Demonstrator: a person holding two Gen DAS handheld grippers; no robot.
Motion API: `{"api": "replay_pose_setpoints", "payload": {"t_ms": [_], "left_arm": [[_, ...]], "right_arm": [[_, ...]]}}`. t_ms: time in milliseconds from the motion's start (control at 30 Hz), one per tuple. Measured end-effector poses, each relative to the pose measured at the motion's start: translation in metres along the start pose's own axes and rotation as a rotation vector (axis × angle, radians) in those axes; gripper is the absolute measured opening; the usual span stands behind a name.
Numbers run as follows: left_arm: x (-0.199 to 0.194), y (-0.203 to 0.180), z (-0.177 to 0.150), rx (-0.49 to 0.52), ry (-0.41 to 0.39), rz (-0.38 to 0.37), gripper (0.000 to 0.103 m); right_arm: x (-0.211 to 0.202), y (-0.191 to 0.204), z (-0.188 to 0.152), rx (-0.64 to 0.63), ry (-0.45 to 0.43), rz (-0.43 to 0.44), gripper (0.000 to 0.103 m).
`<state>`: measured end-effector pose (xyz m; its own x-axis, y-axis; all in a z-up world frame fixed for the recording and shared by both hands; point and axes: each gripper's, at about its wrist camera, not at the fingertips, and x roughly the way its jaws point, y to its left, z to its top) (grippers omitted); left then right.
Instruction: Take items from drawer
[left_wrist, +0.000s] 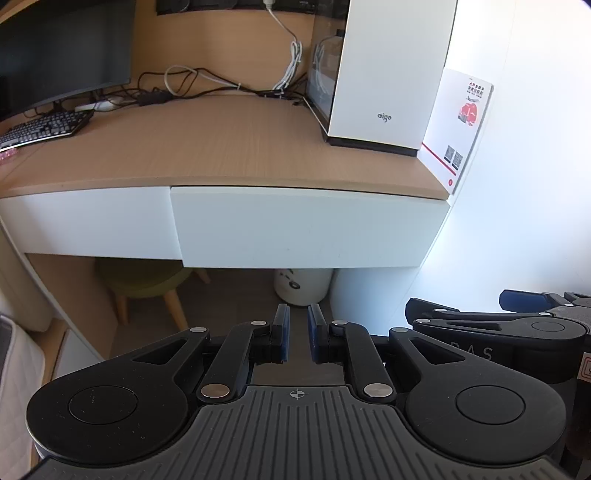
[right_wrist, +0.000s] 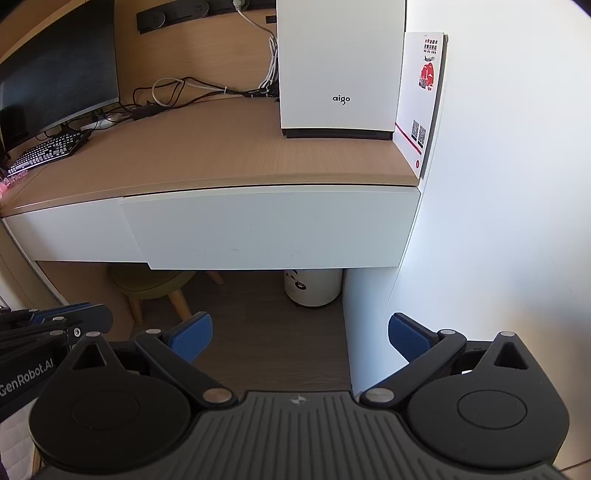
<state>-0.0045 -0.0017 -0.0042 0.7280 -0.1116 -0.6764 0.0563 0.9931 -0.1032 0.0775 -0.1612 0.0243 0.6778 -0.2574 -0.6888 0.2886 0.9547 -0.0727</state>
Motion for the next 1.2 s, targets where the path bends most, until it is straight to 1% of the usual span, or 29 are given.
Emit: {"api": "replay_pose_setpoints", "payload": {"t_ms": [767, 1200], "left_arm": [[0.004, 0.003, -0.002, -0.005, 0.017, -0.004, 0.013], [0.019, 0.016, 0.003, -0.006, 0.045, -0.016, 0.013]], "right_arm": [[0.003, -0.002, -0.002, 0.011, 0.008, -0.004, 0.102], [0.014, 0.002, 0.001, 0.031, 0.027, -0.018, 0.102]]}}
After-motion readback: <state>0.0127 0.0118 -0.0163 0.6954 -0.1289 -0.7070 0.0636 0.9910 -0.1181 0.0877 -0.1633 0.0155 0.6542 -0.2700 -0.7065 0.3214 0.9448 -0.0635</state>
